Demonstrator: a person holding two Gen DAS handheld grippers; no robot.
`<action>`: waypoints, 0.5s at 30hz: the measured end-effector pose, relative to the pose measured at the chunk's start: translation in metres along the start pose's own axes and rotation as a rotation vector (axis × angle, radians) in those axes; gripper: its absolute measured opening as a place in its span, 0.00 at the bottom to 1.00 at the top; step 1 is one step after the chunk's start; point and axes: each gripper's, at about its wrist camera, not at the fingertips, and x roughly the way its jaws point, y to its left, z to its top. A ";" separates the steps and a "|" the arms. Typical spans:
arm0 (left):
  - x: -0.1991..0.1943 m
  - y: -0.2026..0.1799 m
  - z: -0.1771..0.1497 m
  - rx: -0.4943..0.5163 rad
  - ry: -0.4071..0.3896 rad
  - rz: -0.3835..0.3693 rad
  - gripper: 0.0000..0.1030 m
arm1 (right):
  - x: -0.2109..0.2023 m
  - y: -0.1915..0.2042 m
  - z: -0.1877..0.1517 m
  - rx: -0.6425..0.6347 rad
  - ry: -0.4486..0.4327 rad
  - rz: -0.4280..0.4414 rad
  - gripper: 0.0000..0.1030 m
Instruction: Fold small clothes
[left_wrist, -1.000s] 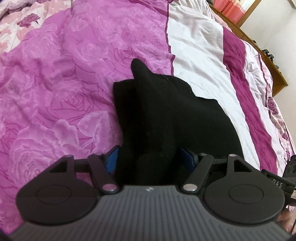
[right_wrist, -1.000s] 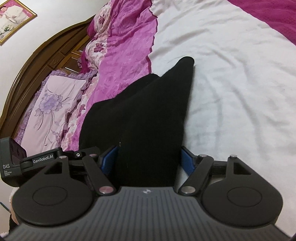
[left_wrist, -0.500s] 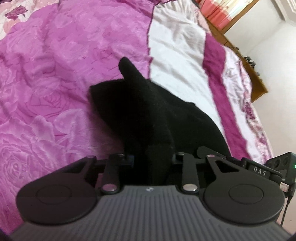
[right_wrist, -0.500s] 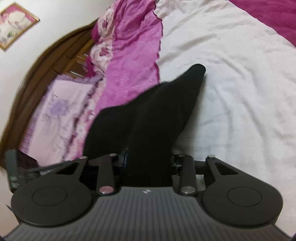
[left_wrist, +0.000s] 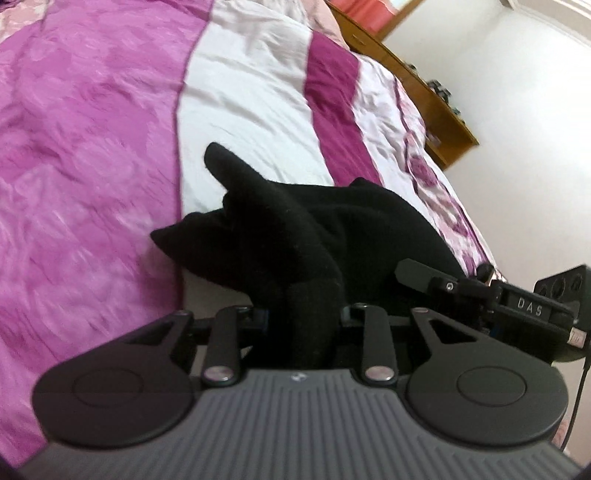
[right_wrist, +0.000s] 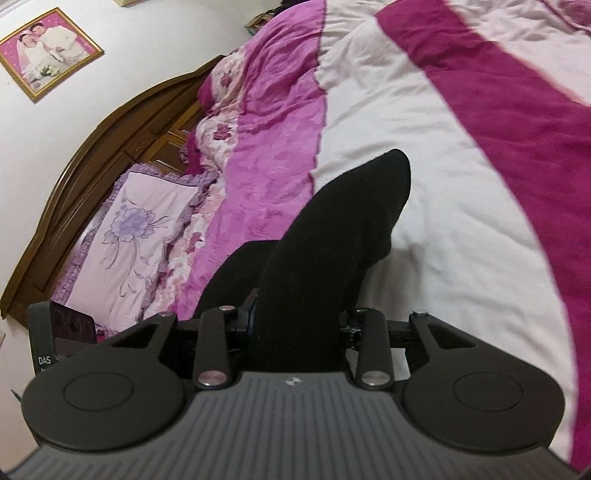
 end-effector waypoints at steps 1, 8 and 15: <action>0.003 -0.004 -0.007 0.007 0.010 0.003 0.30 | -0.009 -0.006 -0.006 0.002 -0.001 -0.013 0.37; 0.033 -0.004 -0.049 0.062 0.073 0.132 0.34 | -0.015 -0.042 -0.051 -0.024 0.057 -0.156 0.39; 0.024 0.001 -0.055 0.099 0.064 0.217 0.50 | -0.011 -0.048 -0.085 -0.091 0.032 -0.261 0.61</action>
